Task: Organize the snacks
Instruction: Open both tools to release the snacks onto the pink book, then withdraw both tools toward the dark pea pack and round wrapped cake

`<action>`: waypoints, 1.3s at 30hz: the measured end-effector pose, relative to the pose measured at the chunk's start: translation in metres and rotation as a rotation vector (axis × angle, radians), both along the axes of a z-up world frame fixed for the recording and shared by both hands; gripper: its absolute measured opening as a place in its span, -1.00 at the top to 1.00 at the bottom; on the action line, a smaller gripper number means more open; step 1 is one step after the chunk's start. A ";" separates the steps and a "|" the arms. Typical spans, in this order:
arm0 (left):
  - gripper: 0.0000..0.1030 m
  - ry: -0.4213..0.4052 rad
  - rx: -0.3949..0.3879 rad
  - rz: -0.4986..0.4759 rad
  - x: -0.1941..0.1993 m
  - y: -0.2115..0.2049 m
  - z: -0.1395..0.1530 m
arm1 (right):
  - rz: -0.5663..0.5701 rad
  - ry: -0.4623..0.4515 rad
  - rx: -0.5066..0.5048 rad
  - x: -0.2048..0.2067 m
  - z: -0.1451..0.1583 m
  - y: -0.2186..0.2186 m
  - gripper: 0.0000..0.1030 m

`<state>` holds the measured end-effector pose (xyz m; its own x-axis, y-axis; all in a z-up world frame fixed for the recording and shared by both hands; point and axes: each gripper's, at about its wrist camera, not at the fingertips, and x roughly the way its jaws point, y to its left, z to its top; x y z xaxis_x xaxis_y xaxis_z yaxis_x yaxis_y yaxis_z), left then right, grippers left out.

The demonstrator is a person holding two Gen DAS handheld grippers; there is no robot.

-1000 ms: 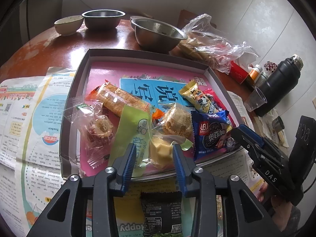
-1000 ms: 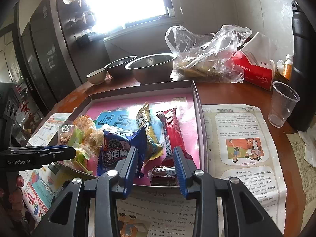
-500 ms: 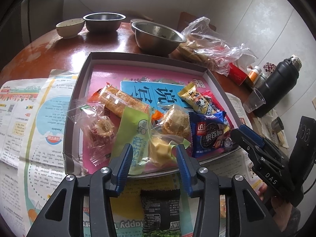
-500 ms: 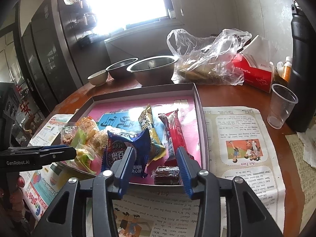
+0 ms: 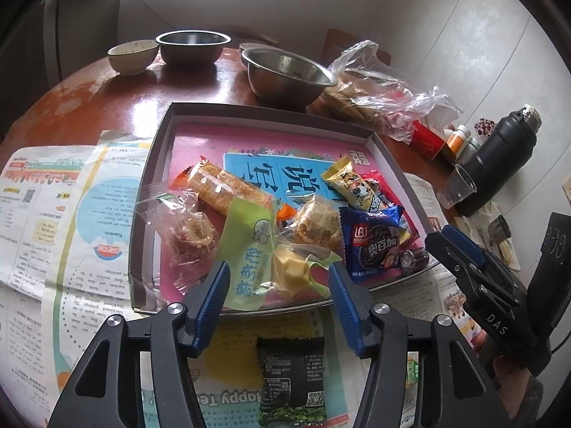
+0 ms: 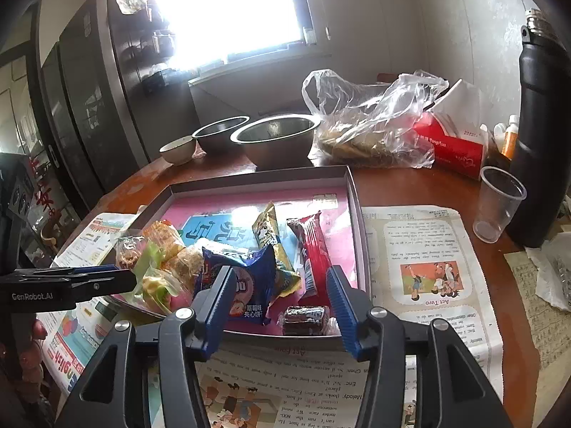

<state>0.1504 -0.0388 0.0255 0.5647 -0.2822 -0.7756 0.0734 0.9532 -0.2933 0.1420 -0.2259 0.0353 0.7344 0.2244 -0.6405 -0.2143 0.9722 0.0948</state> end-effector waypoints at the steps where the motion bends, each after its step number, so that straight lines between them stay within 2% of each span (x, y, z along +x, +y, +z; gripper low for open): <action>1: -0.15 -0.002 0.001 0.001 -0.001 0.000 0.001 | 0.000 -0.001 0.000 0.000 0.000 0.000 -0.05; 6: -0.17 -0.008 0.006 0.007 -0.004 0.002 0.004 | 0.006 -0.006 -0.003 -0.003 0.002 0.003 -0.08; 8: -0.32 -0.013 0.012 0.011 -0.006 0.003 0.005 | 0.008 -0.011 -0.005 -0.004 0.004 0.005 -0.09; 14: -0.37 -0.032 0.020 0.017 -0.014 0.004 0.010 | 0.012 -0.039 -0.010 -0.012 0.011 0.009 -0.25; 17: -0.42 -0.039 0.021 0.017 -0.017 0.004 0.013 | 0.015 -0.046 -0.008 -0.015 0.014 0.010 -0.26; 39: -0.46 -0.101 0.027 0.025 -0.048 0.010 0.028 | 0.046 -0.093 -0.015 -0.042 0.029 0.024 -0.31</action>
<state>0.1024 -0.0292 0.0540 0.6468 -0.2464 -0.7218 0.0771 0.9626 -0.2596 0.0999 -0.2014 0.0644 0.7800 0.2501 -0.5737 -0.2657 0.9623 0.0583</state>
